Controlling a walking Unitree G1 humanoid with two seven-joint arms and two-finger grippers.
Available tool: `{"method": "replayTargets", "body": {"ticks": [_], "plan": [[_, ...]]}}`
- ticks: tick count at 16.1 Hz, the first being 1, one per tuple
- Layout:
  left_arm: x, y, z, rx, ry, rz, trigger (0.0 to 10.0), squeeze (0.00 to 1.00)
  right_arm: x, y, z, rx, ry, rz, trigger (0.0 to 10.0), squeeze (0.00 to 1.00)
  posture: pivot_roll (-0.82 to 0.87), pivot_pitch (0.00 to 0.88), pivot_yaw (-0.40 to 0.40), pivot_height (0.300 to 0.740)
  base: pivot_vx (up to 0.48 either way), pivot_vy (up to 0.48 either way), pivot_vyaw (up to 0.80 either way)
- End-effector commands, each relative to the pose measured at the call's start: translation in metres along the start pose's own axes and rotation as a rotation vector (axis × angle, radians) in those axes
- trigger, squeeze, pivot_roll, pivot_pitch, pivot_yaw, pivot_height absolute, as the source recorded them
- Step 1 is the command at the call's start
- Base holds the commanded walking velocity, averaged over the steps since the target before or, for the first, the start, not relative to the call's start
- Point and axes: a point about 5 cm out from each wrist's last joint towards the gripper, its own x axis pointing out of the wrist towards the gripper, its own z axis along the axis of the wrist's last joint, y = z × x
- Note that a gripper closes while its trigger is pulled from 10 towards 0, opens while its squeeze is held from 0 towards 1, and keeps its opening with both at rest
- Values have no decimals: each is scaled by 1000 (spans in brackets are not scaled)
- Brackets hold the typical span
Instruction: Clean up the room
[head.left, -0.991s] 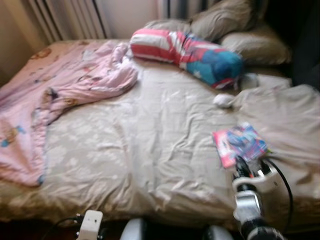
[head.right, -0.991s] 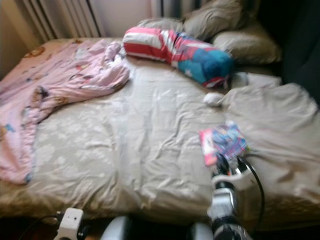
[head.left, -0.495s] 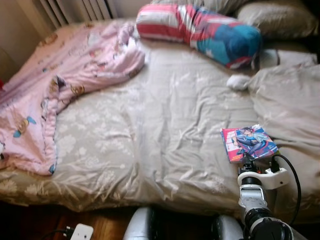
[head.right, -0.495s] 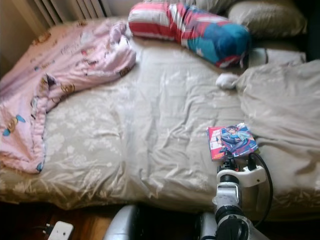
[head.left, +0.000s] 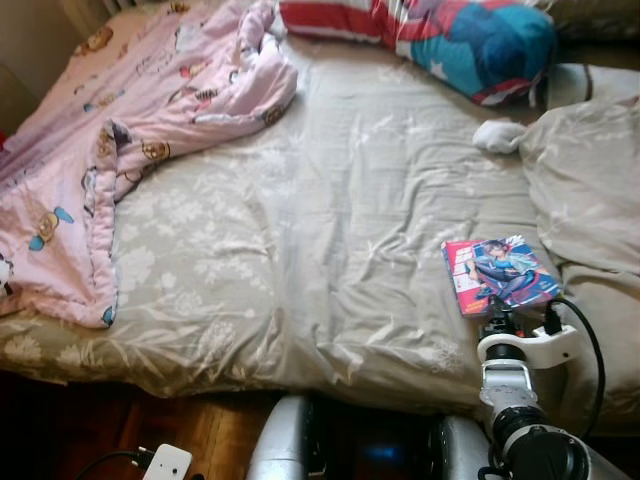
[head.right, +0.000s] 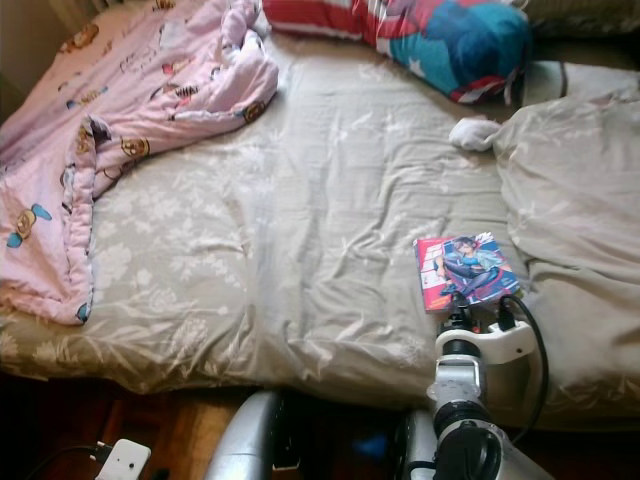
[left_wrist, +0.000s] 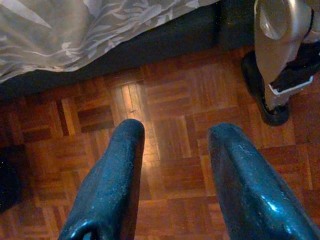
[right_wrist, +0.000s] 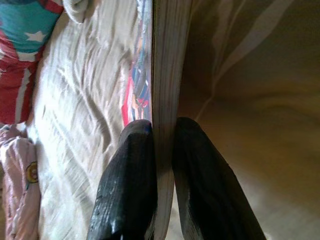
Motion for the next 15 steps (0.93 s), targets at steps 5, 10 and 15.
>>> {"method": "replayTargets", "body": {"ticks": [5, 10, 15], "plan": [[-12, 0, -18, 17, 52, -10, 10000, 0, -13, -25, 0, 15, -18, -88, 10000, 1000, 318, 326, 173, 636, 0, 0, 0], [-11, 3, -17, 22, 62, -8, 10000, 0, -25, -41, -8, 10, -7, -158, 10000, 0, 301, 315, 169, 636, 0, 0, 0], [-4, -2, -13, 9, 87, -5, 10000, 0, -38, -56, -10, -5, -8, -176, 10000, 0, 262, 291, 149, 636, 0, 0, 0]]}}
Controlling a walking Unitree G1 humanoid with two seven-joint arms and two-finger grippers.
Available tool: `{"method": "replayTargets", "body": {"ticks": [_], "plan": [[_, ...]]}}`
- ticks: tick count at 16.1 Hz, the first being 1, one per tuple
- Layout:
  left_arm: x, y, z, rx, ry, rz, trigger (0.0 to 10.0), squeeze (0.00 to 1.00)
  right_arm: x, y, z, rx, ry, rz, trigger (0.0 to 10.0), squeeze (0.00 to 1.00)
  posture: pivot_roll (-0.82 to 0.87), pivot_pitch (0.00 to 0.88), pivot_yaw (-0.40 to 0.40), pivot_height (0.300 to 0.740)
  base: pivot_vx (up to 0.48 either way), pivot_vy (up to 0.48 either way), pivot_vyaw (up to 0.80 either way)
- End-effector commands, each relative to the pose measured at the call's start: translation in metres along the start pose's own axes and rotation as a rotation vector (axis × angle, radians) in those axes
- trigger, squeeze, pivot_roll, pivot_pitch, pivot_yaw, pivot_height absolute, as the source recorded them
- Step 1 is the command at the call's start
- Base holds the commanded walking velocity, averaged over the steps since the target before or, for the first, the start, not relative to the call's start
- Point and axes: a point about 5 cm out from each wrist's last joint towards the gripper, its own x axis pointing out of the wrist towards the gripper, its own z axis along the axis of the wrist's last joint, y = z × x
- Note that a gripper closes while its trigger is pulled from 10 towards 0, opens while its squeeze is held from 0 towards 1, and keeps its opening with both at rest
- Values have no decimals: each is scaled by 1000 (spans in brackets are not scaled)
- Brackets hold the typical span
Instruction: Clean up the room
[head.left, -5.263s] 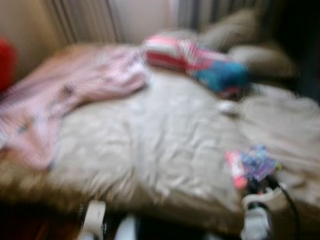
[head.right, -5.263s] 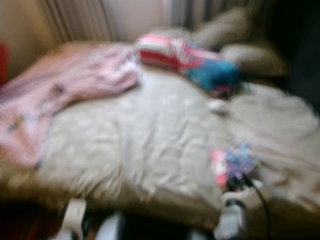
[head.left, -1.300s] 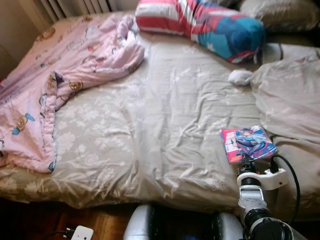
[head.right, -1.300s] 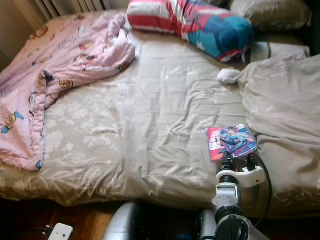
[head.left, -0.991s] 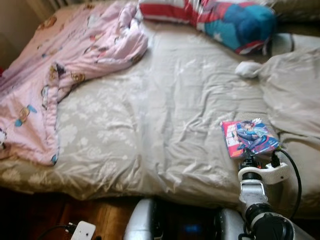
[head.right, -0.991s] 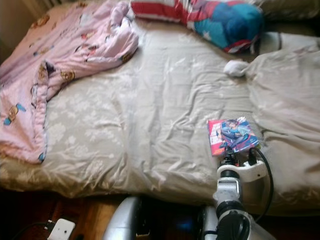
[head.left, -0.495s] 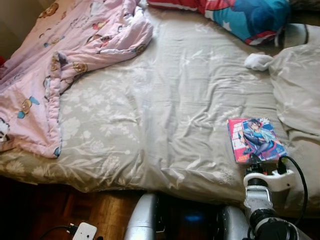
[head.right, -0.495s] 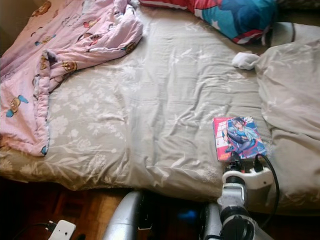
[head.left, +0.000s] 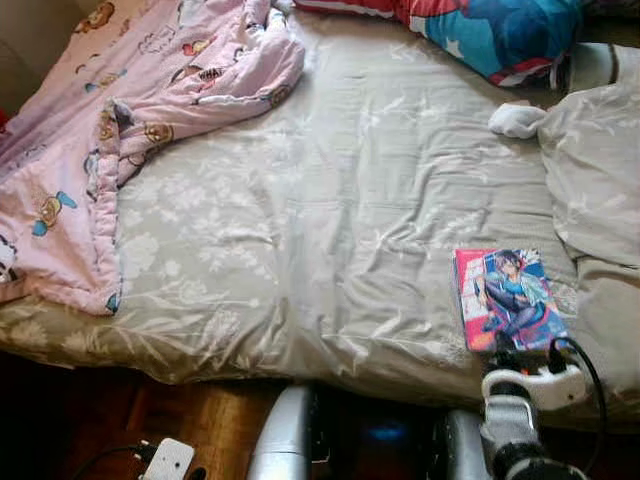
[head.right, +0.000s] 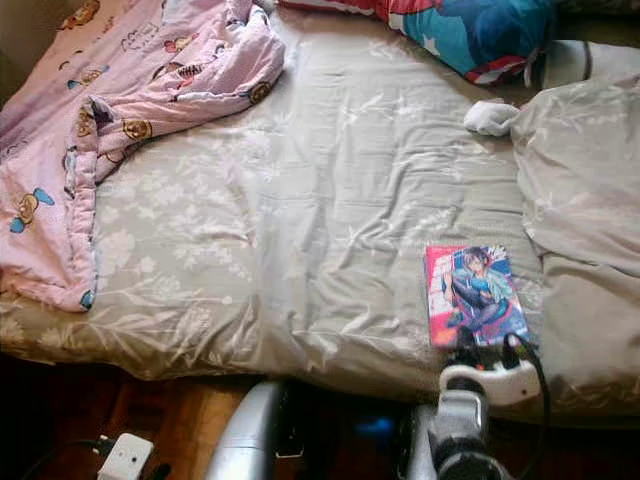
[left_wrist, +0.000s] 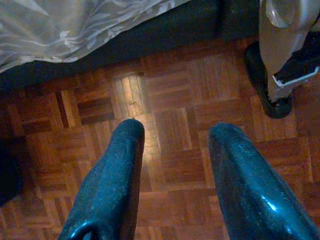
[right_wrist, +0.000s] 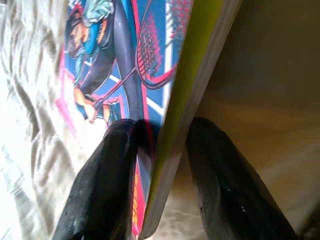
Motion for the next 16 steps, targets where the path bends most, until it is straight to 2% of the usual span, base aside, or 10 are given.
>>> {"method": "replayTargets", "body": {"ticks": [1, 3, 5, 6, 7, 8, 9, 11, 13, 16], "plan": [[-8, -5, -20, -4, 91, -13, 10000, 0, -8, -14, -1, -1, -2, -40, 10000, 0, 254, 285, 145, 636, 0, 0, 0], [-7, -7, -20, 0, 102, -15, 10000, 0, -5, -13, 5, -4, -13, -52, 10000, 0, 255, 287, 142, 636, 0, 0, 0], [-8, -6, -22, -5, 110, -1, 10000, 0, 1, -2, 7, 5, -16, -17, 10000, 0, 264, 287, 140, 636, 0, 0, 0], [-9, -5, -24, -6, 116, 5, 10000, 0, 4, 4, 6, 2, -5, 3, 10000, 694, 269, 286, 140, 636, 0, 0, 0], [-10, -3, -26, -6, 123, 8, 10000, 0, 7, 10, 3, -4, 9, 8, 10000, 765, 272, 288, 141, 636, 0, 0, 0], [-11, -3, -27, -5, 129, 10, 10000, 0, 9, 15, 1, -9, 19, 15, 10000, 663, 271, 284, 141, 636, 0, 0, 0], [-12, -2, -28, -5, 135, 12, 10000, 0, 12, 24, -1, -6, 27, 54, 10000, 0, 268, 275, 136, 636, 0, 0, 0], [-11, -3, -28, -5, 141, 11, 10000, 0, 11, 27, -6, -19, 45, 83, 10000, 0, 259, 264, 127, 636, 0, 0, 0], [-8, -5, -26, -14, 142, 14, 10000, 0, 3, 16, -12, -52, 66, 91, 10000, 0, 234, 243, 107, 636, 0, 0, 0], [-1, -11, -19, -32, 150, 18, 10000, 0, -14, -16, -11, -111, 84, 34, 10000, 0, 192, 208, 78, 636, 0, 0, 0]]}}
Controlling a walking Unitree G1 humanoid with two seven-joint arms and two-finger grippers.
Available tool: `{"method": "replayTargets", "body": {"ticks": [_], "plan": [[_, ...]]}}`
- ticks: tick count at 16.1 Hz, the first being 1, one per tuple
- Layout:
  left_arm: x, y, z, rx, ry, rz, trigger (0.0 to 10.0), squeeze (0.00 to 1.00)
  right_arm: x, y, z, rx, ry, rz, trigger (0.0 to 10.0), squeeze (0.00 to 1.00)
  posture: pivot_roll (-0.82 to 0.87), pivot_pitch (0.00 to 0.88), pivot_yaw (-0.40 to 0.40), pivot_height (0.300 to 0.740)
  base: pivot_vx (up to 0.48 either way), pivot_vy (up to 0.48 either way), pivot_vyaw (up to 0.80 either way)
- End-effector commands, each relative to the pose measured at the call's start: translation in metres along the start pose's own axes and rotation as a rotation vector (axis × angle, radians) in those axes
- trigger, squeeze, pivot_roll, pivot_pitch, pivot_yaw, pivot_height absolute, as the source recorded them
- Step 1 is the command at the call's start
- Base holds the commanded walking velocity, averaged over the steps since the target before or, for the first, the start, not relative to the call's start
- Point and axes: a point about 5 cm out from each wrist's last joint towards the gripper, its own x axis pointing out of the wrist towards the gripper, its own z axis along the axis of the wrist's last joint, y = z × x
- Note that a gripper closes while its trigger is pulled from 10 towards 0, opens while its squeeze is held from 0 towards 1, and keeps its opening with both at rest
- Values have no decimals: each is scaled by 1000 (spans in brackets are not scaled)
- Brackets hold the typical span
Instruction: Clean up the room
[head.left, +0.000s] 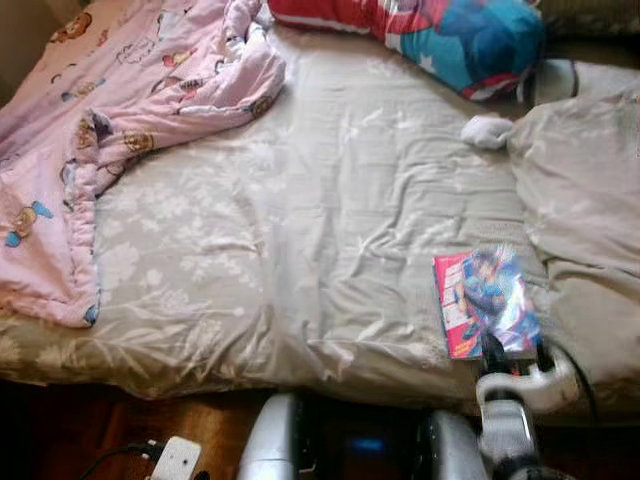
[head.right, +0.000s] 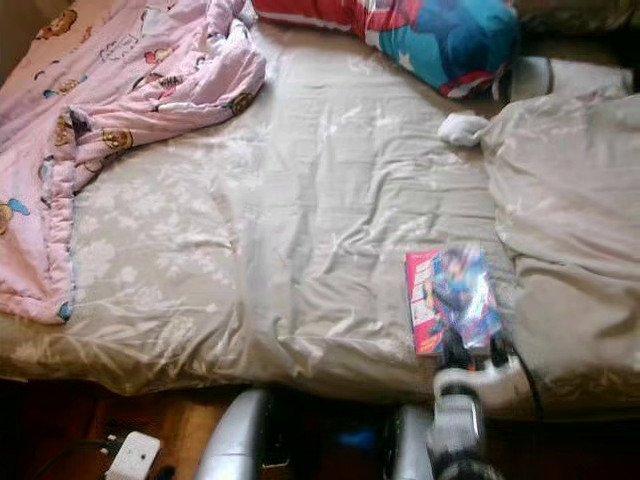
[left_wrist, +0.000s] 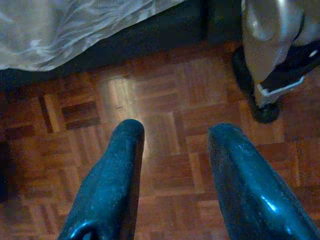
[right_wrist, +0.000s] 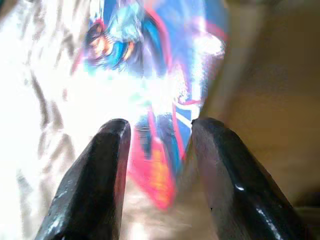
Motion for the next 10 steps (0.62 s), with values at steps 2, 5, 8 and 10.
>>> {"method": "replayTargets", "body": {"ticks": [2, 5, 8, 10], "plan": [[-5, -4, -15, -17, 75, 6, 10000, 0, -12, -17, -4, -40, 19, -33, 10000, 0, 175, 185, 64, 636, 0, 0, 0], [2, -8, -6, -57, 71, 31, 10000, 0, -7, -5, 6, -224, -8, 58, 10000, 0, 133, 123, 29, 636, 0, 0, 0], [5, -4, -2, -169, 89, 82, 10000, 0, -5, 11, -6, -552, 91, 164, 10000, 0, 98, 75, 0, 636, 0, 0, 0], [9, -5, 6, -222, 69, 105, 10000, 0, -7, 10, -14, -711, 157, 187, 10000, 0, 98, 40, -24, 636, 0, 0, 0]]}}
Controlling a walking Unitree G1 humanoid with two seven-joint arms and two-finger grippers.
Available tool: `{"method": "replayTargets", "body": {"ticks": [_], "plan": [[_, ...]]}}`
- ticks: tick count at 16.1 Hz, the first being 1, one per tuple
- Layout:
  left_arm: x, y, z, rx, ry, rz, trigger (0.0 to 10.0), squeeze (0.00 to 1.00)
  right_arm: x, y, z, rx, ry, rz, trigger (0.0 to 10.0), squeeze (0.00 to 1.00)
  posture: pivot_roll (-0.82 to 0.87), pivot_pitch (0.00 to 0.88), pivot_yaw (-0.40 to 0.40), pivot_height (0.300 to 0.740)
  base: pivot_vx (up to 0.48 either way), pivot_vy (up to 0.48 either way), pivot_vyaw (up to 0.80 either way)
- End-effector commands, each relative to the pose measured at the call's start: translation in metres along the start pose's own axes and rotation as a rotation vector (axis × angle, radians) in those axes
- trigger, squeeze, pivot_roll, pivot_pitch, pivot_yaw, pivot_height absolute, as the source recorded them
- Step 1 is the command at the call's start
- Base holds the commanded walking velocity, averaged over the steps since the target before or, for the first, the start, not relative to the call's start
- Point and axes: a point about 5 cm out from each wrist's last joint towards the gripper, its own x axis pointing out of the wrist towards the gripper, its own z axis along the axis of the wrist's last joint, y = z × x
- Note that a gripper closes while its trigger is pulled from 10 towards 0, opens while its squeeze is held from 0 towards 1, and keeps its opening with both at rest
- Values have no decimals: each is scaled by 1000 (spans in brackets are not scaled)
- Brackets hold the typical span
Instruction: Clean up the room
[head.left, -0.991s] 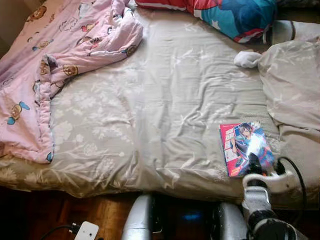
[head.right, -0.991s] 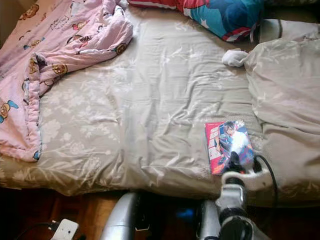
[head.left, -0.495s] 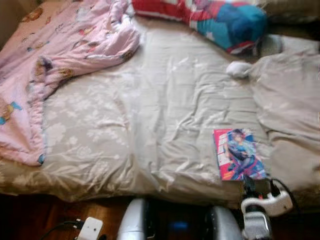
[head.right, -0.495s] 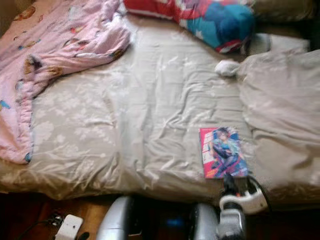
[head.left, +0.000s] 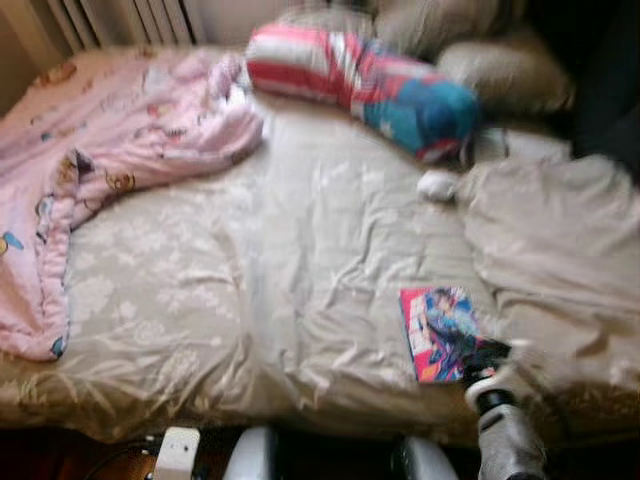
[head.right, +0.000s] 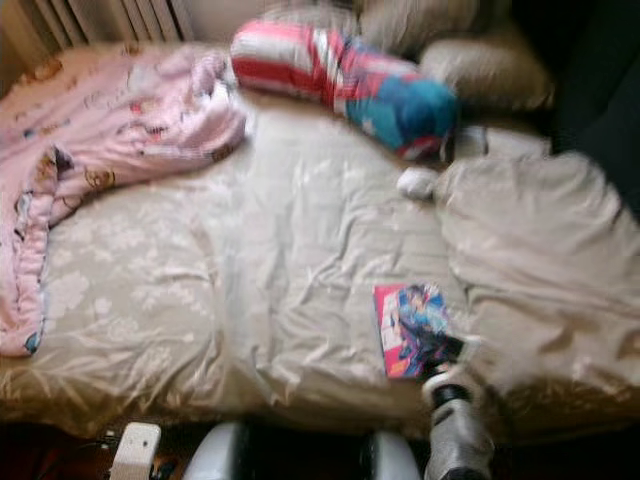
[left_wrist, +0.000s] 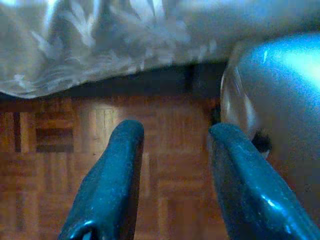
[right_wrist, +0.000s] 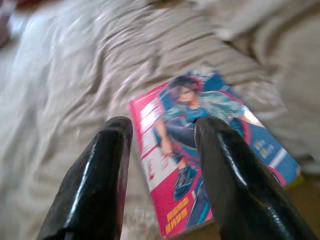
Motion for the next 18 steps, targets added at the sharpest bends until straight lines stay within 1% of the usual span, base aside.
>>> {"method": "replayTargets", "body": {"ticks": [1, 2, 3, 4, 5, 6, 7, 10, 11, 13, 14, 16, 18], "plan": [[-1, -2, -4, -41, 19, 18, 10000, 0, -4, -3, -7, -81, 47, -13, 10000, 0, 103, 24, -38, 636, 0, 0, 0], [2, -7, 3, -59, -1, 19, 10000, 0, -4, -4, -7, -78, 55, -29, 10000, 0, 104, 19, -43, 640, 0, 0, 0], [3, -11, 6, -58, -12, 13, 10000, 0, -3, -4, -8, -72, 60, -35, 10000, 0, 105, 10, -47, 650, 0, 0, 0], [4, -14, 9, -64, -20, 11, 10000, 0, -5, -5, -12, -113, 96, -44, 10000, 0, 105, 2, -47, 665, 0, 0, 0], [5, -13, 11, -77, -26, 17, 10000, 0, -8, -6, -17, -119, 126, -53, 10000, 0, 105, 0, -45, 675, 0, 0, 0], [5, -13, 10, -88, -23, 26, 10000, 0, -11, -7, -22, -157, 155, -53, 10000, 0, 105, 0, -44, 685, 0, 0, 0], [5, -9, 10, -106, -19, 43, 10000, 0, -20, -12, -36, -187, 233, -89, 10000, 0, 102, 0, -37, 700, 0, 0, 0], [6, -3, 13, -121, -22, 61, 10000, 0, -35, -20, -57, -210, 359, -137, 10000, 0, 98, 0, -12, 735, 0, 0, 0], [6, -2, 15, -120, -25, 61, 10000, 0, -37, -20, -59, -201, 371, -145, 10000, 0, 93, 0, -6, 740, 0, 0, 0], [7, -2, 19, -112, -33, 55, 10000, 0, -46, -22, -70, -229, 439, -155, 10000, 0, 85, 0, -3, 740, 0, 0, 0], [8, -2, 20, -111, -33, 54, 10000, 0, -47, -23, -72, -230, 450, -160, 10000, 0, 87, 0, -5, 740, 0, 0, 0], [10, -6, 24, -115, -35, 47, 10000, 0, -54, -26, -79, -226, 501, -171, 10000, 0, 86, 0, -6, 740, 0, 0, 0], [11, -11, 26, -90, -26, 25, 10000, 0, -54, -28, -78, -212, 499, -192, 10000, 0, 76, 0, -12, 740, 0, 0, 0]]}}
